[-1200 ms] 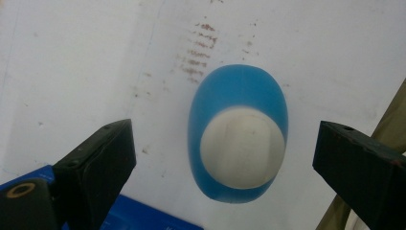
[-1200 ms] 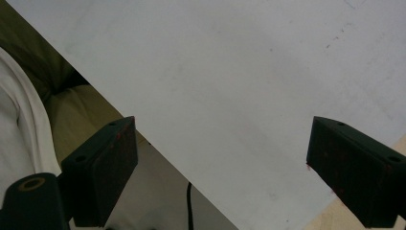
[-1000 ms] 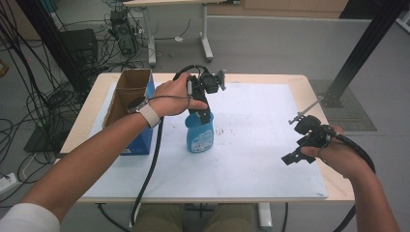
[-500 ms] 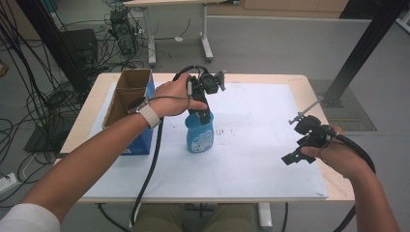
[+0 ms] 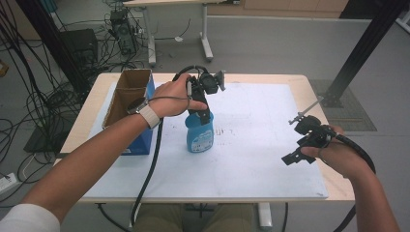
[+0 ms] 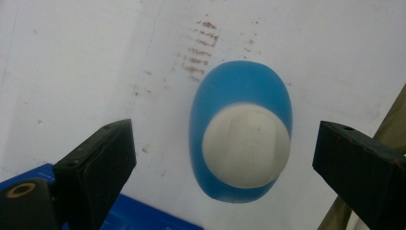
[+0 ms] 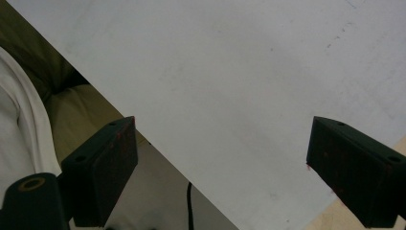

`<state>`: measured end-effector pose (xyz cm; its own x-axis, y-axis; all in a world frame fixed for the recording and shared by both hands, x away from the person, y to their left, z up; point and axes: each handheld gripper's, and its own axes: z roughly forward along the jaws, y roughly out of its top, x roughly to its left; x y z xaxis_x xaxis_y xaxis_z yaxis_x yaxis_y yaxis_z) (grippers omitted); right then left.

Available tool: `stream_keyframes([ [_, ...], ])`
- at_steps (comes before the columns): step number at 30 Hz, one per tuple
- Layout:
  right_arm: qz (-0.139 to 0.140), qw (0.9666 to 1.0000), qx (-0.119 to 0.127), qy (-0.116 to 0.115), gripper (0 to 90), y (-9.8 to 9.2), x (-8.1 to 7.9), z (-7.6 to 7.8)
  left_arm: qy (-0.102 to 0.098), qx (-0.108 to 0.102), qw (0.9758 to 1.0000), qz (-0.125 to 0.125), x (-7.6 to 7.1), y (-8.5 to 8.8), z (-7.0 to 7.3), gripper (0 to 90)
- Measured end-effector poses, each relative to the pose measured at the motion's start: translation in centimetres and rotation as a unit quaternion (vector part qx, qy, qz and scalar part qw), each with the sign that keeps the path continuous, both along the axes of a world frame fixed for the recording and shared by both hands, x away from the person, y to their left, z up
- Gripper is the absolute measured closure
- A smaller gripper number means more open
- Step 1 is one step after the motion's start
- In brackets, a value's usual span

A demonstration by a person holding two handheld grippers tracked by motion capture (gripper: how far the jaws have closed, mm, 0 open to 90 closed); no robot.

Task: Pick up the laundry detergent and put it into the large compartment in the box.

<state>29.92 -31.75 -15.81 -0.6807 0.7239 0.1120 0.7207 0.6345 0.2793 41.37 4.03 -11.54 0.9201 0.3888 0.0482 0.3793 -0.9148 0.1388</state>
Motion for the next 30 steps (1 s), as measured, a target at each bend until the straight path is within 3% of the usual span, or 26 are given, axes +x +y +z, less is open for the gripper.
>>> stream_keyframes([
  [30,-0.001,1.0000,0.002,0.001,10.5,-0.07,-0.05,-0.08,-0.002,-0.003,1.0000,0.001,-0.13,-0.01,0.00,8.0],
])
